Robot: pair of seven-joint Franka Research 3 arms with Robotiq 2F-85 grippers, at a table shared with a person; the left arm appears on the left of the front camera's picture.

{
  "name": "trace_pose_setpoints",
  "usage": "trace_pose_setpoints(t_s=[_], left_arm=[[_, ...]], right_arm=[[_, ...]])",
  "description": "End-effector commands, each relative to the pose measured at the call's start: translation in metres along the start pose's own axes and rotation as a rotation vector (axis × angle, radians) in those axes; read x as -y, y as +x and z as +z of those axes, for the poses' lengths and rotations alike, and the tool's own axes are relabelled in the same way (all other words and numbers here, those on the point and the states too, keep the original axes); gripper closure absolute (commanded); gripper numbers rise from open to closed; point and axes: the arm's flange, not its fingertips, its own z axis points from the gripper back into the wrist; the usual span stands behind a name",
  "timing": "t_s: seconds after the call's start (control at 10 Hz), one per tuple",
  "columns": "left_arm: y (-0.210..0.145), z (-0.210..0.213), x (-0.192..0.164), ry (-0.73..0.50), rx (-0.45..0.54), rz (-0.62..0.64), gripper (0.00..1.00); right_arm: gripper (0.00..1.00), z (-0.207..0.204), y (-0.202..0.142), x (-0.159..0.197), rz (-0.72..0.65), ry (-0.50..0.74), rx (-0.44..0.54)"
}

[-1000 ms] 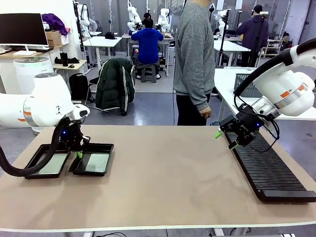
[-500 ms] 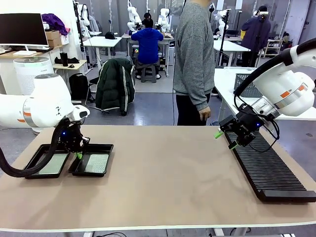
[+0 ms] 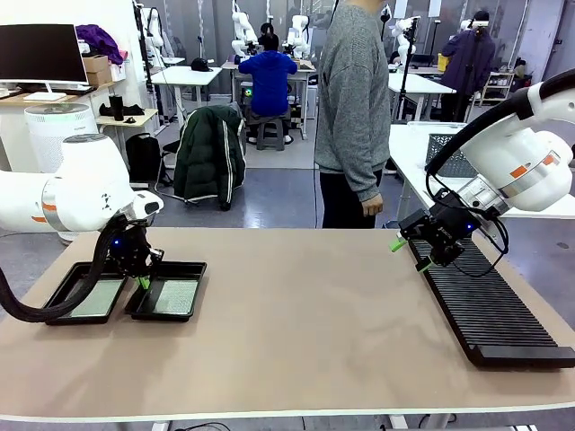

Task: Inspect and transfer BCBs to ESD trays.
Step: Pick up the ESD tray and place it on the left side of the table.

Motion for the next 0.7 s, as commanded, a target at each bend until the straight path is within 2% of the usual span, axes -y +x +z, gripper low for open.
trace_pose_setpoints(t_s=[0.0, 0.2, 0.3, 0.4, 0.5, 0.6], left_arm=[[0.000, 0.000, 0.000, 0.000, -0.001, -0.001, 0.97], [0.000, 0.000, 0.000, 0.000, -0.001, -0.001, 0.97], [0.000, 0.000, 0.000, 0.000, 0.000, 0.000, 0.84], [-0.002, 0.001, 0.004, 0.002, -0.004, -0.013, 0.44], [-0.004, 0.005, 0.007, 0.013, 0.003, -0.014, 0.31], [-0.005, 0.010, 0.008, 0.029, 0.008, -0.008, 0.00]], right_arm=[[0.00, 0.000, 0.000, 0.000, -0.001, -0.005, 0.007], [0.00, 0.000, 0.000, 0.000, -0.001, -0.005, 0.007], [0.00, 0.000, 0.000, 0.000, -0.001, -0.005, 0.007], [0.00, 0.000, 0.000, 0.000, -0.001, -0.005, 0.007], [0.00, 0.000, 0.000, 0.000, -0.001, -0.005, 0.007], [0.00, 0.000, 0.000, 0.000, -0.001, -0.005, 0.007]])
